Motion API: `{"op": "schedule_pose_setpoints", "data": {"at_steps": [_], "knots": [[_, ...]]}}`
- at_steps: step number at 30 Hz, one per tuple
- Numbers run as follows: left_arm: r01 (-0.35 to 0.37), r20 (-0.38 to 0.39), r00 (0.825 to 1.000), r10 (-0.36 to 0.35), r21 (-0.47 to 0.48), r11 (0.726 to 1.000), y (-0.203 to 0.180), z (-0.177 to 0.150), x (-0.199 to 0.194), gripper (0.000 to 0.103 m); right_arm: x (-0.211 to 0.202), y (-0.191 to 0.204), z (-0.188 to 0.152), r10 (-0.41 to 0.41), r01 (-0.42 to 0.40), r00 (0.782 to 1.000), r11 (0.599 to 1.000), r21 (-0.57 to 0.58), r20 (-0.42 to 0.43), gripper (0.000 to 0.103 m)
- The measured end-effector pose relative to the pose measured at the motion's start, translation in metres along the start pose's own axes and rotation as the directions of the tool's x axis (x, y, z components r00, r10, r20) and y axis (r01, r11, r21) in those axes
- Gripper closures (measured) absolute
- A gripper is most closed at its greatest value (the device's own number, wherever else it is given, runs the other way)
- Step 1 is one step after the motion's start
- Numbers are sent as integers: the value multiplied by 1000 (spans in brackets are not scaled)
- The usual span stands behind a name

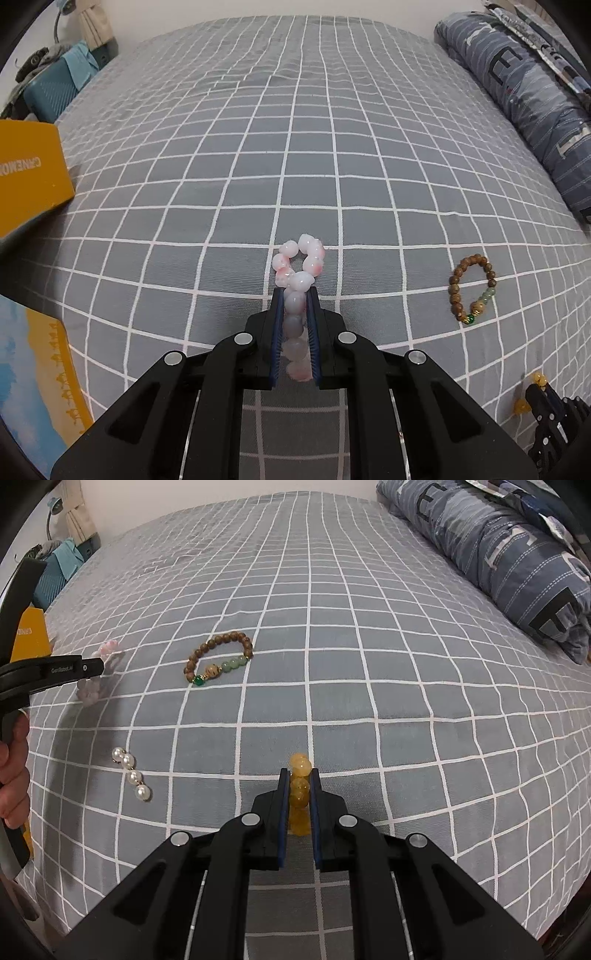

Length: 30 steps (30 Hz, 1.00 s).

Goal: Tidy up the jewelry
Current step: 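Lift both held bracelets and carry them to the white cardboard box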

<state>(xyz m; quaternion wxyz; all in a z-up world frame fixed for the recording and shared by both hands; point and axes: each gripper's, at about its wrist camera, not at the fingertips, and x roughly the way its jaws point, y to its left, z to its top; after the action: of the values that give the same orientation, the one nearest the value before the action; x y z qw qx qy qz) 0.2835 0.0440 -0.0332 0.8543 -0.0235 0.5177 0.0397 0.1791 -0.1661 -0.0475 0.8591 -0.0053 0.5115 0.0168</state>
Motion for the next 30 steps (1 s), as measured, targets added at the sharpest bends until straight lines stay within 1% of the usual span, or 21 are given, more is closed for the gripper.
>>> {"op": "schedule_pose_setpoints", "data": {"at_steps": [11,18,24,30], "knots": [[43,53,998,-44,13,999,-1,-3,-35,91,-22,0,3,2,-4,998,1000,25,56,94],[45,77,996,-47,27,999,0,-11,-56,91,-37,3,4,-4,1,995,1000,28,97,94],[44,104,994,-47,32,999,6,-16,-72,91,-54,9,4,-6,1,988,1000,29,153,94],[53,141,988,-58,38,998,10,-23,-96,91,-68,18,4,-8,6,979,1000,11,202,94]]}}
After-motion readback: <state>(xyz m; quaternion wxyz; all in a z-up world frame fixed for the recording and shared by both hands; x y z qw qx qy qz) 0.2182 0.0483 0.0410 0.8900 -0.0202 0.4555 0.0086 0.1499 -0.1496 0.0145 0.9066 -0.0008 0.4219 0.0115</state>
